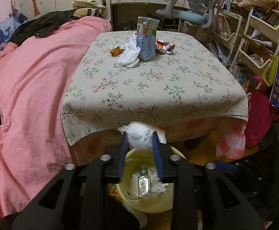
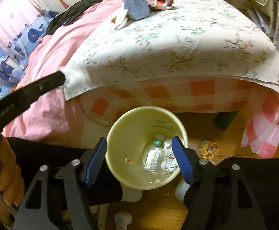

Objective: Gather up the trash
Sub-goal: 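Lower the white plastic bag into the bin and open the left gripper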

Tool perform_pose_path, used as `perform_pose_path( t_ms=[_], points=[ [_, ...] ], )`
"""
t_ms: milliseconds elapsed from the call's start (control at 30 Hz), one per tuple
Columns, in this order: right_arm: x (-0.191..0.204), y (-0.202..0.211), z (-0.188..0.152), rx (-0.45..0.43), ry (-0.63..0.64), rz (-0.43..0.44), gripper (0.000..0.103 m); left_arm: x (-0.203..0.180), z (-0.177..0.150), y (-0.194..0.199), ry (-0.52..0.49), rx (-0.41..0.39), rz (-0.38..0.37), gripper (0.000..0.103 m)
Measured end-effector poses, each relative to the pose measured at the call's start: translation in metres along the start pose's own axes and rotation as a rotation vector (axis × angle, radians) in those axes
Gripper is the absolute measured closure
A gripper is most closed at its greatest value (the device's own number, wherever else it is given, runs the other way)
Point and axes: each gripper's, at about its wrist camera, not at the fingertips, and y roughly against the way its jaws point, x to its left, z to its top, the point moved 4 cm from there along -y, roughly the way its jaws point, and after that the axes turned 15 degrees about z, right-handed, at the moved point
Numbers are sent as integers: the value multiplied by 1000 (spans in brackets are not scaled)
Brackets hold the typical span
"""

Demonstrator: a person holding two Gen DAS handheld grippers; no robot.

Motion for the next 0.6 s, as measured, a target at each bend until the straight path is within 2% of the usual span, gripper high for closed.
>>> perform_pose_path(
  t_ms=[33,133,600],
  points=[
    [-1,1,0,-5,-2,-3,33,0,1,0,3,-1,4,62],
    [-3,2,1,-12,-5,-9,31,2,1,1,16,-3,17,54],
    [-4,3,2,-19,4,-8,28,7,3,1,36,-17,56,36]
  ],
)
